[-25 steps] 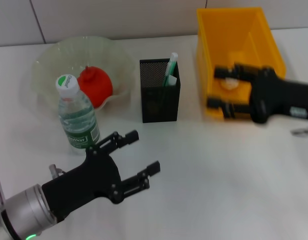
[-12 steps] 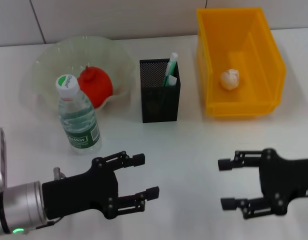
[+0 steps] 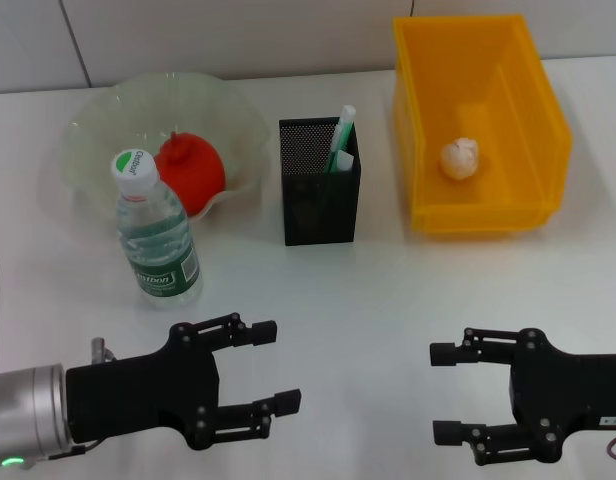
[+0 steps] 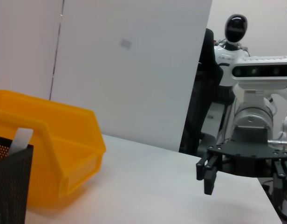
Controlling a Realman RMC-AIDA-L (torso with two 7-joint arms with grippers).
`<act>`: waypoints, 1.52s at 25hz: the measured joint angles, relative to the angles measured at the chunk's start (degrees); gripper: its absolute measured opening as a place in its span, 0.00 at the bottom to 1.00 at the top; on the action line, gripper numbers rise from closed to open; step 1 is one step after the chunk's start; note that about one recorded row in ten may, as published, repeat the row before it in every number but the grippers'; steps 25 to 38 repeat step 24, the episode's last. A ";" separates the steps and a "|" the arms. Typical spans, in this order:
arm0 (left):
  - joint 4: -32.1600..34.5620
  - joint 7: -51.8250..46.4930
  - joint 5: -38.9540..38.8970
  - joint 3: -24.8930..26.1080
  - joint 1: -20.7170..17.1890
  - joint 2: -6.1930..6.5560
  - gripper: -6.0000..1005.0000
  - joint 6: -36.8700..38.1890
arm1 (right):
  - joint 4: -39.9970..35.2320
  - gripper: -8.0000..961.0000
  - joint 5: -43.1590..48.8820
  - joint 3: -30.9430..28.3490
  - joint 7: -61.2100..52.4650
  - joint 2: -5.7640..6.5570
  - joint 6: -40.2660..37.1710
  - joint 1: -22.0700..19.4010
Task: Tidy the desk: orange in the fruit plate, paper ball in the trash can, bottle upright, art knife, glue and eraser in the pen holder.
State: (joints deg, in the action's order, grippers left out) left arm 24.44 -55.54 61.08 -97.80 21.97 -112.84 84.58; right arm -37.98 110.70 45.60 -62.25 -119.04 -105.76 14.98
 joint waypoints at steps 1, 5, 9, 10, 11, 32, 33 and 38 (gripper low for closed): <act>0.00 0.00 0.30 0.17 0.00 0.07 0.77 0.14 | 0.22 0.80 -0.01 0.01 0.05 -0.02 0.19 0.00; 0.00 0.15 0.85 1.28 -0.60 0.26 0.77 0.22 | 1.07 0.80 -0.04 0.01 0.79 -0.22 0.76 0.24; 0.00 0.32 1.03 1.67 -1.01 0.53 0.77 0.77 | 2.26 0.80 -0.60 0.01 1.64 -0.30 1.36 1.03; 0.00 0.32 1.03 1.67 -1.01 0.53 0.77 0.77 | 2.33 0.80 -0.65 0.02 1.63 -0.30 1.46 1.18; 0.00 0.32 1.05 1.67 -1.02 0.57 0.77 0.93 | 2.34 0.80 -0.64 0.03 1.63 -0.31 1.56 1.29; 0.04 0.05 4.01 2.37 -0.65 0.83 0.77 2.10 | 2.39 0.80 -0.63 0.04 1.15 -0.28 2.32 1.55; 0.04 0.05 4.01 2.37 -0.65 0.83 0.77 2.10 | 2.39 0.80 -0.63 0.04 1.15 -0.28 2.32 1.55; 0.04 0.05 4.01 2.37 -0.65 0.83 0.77 2.10 | 2.39 0.80 -0.63 0.04 1.15 -0.28 2.32 1.55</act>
